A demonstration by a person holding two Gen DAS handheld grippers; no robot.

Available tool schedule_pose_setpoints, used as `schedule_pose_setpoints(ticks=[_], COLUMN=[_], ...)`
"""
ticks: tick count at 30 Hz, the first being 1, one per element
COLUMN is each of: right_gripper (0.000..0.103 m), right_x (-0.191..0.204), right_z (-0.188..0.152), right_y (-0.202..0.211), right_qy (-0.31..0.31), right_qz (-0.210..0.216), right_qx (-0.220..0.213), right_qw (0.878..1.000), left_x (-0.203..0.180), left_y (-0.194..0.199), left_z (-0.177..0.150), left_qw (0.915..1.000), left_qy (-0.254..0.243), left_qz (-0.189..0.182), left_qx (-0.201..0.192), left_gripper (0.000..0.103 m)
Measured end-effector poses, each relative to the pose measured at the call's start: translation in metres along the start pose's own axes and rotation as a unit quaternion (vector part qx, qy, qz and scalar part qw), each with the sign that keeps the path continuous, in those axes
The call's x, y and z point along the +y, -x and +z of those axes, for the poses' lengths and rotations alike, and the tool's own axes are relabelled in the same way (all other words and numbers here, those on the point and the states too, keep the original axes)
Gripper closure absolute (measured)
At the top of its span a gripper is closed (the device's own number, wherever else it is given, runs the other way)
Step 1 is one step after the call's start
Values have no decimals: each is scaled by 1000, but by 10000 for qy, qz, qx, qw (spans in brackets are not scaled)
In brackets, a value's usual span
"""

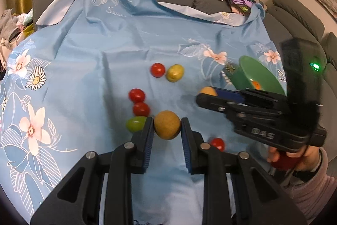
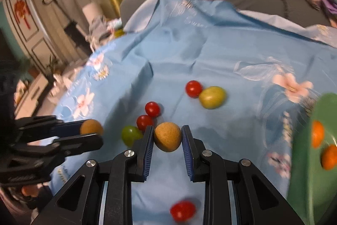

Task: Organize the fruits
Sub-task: 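Carry both small fruits over the green bowl and open both tools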

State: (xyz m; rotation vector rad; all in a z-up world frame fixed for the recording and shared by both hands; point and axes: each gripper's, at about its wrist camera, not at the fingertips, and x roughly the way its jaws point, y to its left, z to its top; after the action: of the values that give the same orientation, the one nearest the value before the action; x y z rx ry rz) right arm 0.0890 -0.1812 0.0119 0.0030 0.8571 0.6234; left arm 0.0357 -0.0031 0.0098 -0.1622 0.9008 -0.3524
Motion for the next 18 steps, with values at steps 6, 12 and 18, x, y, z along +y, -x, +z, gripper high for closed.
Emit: schedule_pose_setpoints(ticks=[6, 12, 18], right_gripper=[75, 75, 75], right_x=[-18, -45, -74], right_z=[-16, -34, -48], right_y=[45, 84, 116], right_qy=[-279, -617, -872], right_qz=[-230, -417, -634], right_qx=[-469, -883, -1262], right_qw=[9982, 9933, 9861], left_x=[-34, -75, -125], left_y=[1, -2, -12], left_z=[3, 12, 26], left_qw=[9996, 9979, 9937], left_qy=[-264, -630, -1081], left_qz=[-44, -131, -290], left_qx=[13, 34, 38], left_gripper=[78, 78, 78])
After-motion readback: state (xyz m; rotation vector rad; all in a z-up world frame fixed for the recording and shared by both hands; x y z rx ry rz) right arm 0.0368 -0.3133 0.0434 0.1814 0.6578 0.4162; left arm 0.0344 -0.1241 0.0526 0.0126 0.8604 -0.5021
